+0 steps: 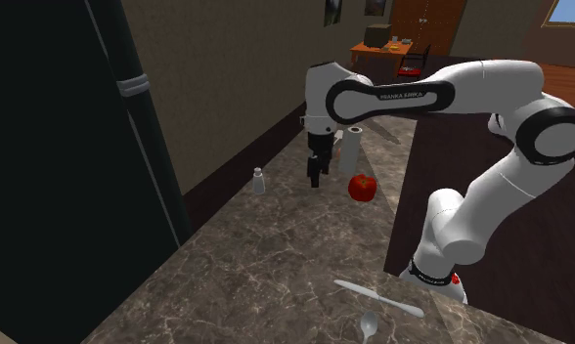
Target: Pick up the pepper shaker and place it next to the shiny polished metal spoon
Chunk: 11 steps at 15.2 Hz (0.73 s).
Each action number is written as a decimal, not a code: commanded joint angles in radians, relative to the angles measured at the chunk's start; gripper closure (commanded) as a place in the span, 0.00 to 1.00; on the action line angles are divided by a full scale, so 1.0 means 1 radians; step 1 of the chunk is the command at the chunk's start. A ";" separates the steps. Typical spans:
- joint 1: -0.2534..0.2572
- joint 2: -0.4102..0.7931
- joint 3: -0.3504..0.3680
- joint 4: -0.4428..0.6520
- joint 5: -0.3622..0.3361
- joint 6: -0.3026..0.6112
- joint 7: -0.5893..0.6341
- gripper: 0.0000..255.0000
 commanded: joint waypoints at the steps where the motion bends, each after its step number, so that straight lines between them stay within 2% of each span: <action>1: -0.005 0.074 -0.014 0.045 -0.001 0.033 -0.014 0.00; 11: -0.032 0.439 -0.068 0.358 0.035 0.104 -0.066 0.00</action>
